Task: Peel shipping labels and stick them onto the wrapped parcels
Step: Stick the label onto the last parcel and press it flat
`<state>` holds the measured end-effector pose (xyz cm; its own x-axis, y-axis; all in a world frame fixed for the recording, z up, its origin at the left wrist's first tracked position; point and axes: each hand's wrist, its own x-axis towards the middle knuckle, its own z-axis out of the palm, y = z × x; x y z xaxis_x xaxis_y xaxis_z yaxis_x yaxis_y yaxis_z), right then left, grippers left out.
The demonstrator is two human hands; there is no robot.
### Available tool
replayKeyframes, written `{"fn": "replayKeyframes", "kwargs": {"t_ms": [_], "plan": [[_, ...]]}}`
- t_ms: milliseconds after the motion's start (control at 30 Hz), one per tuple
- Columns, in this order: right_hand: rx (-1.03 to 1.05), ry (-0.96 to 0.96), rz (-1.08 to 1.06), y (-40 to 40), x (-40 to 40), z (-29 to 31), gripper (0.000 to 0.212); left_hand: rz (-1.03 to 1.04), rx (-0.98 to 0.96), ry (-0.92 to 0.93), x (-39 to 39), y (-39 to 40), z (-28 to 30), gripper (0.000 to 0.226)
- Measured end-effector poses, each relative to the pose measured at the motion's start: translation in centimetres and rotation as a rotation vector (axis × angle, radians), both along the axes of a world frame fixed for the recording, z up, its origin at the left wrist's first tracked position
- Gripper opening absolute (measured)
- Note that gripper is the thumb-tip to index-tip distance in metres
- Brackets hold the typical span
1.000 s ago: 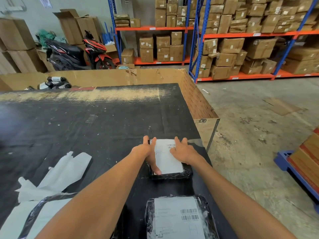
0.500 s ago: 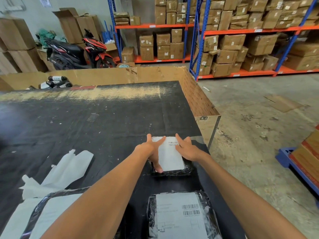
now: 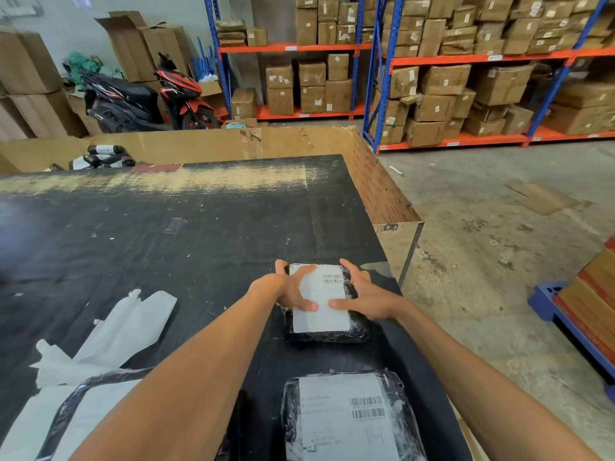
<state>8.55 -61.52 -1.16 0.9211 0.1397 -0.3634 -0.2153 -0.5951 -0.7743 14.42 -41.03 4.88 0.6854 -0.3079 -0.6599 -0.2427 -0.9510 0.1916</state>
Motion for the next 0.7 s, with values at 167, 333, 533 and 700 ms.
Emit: {"fn": "replayKeyframes", "kwargs": {"t_ms": [167,333,533,700], "plan": [[0.079,0.002,-0.106,1.0,0.7,-0.5,0.088,0.124,-0.092,0.015,-0.1,-0.2,-1.2,0.079],[-0.053,-0.013,-0.187,2.2,1.3,-0.6,0.081,0.313,-0.264,-0.129,-1.3,-1.9,-2.8,0.047],[-0.005,-0.013,-0.242,1.4,1.6,-0.7,0.064,0.483,-0.39,-0.221,-1.5,-3.0,-3.6,0.043],[0.148,-0.011,-0.329,1.7,0.1,-0.3,0.069,0.55,-0.536,-0.105,-1.9,-2.4,-2.1,0.068]]}}
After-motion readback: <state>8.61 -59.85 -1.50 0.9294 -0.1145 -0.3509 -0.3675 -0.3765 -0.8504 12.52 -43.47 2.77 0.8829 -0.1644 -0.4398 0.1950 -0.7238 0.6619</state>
